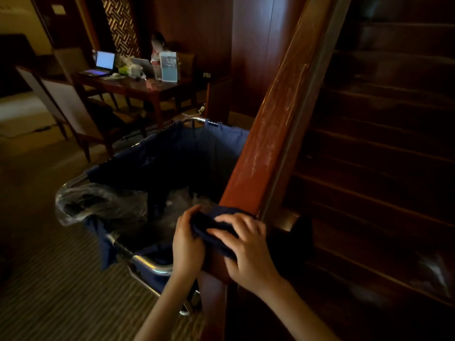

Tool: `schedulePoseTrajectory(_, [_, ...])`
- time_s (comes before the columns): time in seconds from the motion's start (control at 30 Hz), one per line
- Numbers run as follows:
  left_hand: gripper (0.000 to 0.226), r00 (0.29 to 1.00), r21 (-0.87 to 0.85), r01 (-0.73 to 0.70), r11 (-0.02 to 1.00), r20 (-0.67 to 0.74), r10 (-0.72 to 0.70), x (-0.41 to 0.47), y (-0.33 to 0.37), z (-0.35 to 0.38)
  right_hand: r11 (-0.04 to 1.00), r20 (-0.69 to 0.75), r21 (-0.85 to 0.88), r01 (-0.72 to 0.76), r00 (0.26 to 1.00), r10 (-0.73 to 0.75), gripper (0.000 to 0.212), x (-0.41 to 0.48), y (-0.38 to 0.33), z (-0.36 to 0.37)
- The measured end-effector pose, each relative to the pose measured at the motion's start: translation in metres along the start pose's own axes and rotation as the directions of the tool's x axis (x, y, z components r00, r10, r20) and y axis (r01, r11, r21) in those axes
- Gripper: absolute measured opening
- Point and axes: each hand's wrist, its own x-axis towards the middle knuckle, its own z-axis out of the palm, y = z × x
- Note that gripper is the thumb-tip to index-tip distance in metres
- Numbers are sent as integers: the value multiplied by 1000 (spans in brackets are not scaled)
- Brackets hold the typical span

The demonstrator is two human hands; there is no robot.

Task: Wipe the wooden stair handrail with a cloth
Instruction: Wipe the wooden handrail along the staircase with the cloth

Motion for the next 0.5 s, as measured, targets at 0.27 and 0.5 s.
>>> schedulePoseTrajectory(0.27, [59,958,-204,229,952,-128,-258,-22,-8,12,981,131,-155,119,986,-99,45,16,1,11])
schedulePoseTrajectory(0.5, [44,937,-233,238,943,-201,-286,-25,-9,19,893,-120,-336,-299,954,274,52,66,27,-17])
